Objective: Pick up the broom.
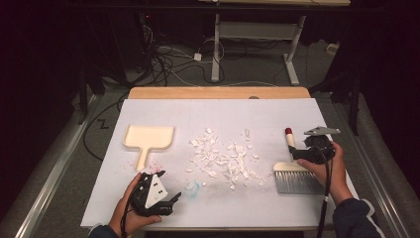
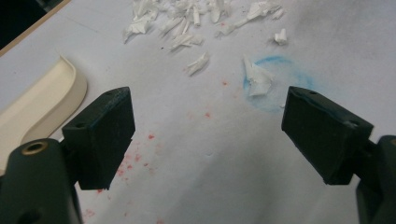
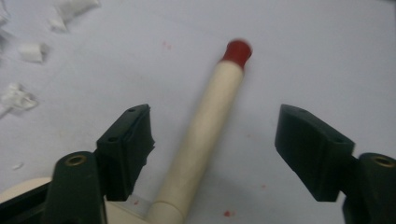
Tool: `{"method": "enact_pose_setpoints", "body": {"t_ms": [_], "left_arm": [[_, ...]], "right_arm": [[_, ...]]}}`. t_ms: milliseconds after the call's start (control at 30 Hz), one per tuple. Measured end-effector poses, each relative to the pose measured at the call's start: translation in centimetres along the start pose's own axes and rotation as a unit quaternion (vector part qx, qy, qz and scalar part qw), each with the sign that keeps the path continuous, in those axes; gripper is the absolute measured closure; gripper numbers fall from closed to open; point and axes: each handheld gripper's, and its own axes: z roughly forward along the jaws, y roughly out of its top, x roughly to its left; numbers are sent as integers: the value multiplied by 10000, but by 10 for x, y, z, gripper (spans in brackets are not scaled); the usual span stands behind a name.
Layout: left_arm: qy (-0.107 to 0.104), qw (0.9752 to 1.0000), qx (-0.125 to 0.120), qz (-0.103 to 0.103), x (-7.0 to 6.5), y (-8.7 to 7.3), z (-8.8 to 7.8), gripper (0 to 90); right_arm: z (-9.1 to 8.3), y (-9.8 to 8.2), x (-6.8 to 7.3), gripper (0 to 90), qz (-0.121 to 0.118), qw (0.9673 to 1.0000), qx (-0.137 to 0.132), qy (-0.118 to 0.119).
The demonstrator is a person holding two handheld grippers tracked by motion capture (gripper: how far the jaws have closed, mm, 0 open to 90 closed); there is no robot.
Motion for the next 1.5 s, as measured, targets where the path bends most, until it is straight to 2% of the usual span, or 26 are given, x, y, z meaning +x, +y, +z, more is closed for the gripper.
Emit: {"method": "enact_pose_setpoints", "body": {"t_ms": [67, 133, 167, 200, 300, 367, 433, 467, 500, 600, 967, 1133, 1267, 1433, 1500], "left_arm": [[-7, 10000, 1, 1, 0, 0, 0, 165], [-18, 10000, 24, 29, -1, -1, 0, 165], [-18, 10000, 24, 29, -1, -1, 0, 167], [-19, 10000, 36, 62, -1, -1, 0, 167], [-28, 10000, 46, 82, -2, -1, -1, 167], [-28, 10000, 44, 83, -2, -1, -1, 168], [-34, 9999, 49, 100, -2, 0, -1, 174], [-36, 9999, 58, 110, -2, 0, -1, 174], [-41, 9999, 54, 102, -2, 0, -1, 174], [-46, 9999, 72, 95, -1, 0, -1, 174], [-70, 9999, 84, 99, -2, 0, 0, 174], [-66, 9999, 91, 109, -2, 0, 0, 174], [-58, 9999, 88, 109, -1, -1, -1, 174], [-55, 9999, 89, 116, -1, 0, -1, 174], [-54, 9999, 88, 113, -1, 0, -1, 174]], "right_arm": [[14, -1, -1, 322, 91, 9994, 338, 48], [24, -4, -1, 423, 202, 9977, 622, 164], [24, -4, -1, 423, 202, 9977, 622, 164], [28, -9, -4, 457, 346, 9966, 680, 315], [26, -12, -7, 514, 462, 9962, 610, 409], [26, -12, -7, 540, 430, 9963, 621, 406], [25, -10, -6, 607, 324, 9959, 715, 453], [25, -10, -6, 607, 324, 9959, 715, 453], [25, -11, -6, 667, 322, 9958, 698, 504], [24, -12, -8, 712, 366, 9958, 655, 532], [22, -14, -9, 715, 326, 9964, 544, 561], [15, -15, -10, 715, 276, 9976, 340, 542], [0, -15, -12, 715, 248, 9982, -48, 543], [-19, -16, -11, 715, 73, 9963, -552, 661], [-26, -16, -10, 715, 26, 9958, -666, 627]]}}
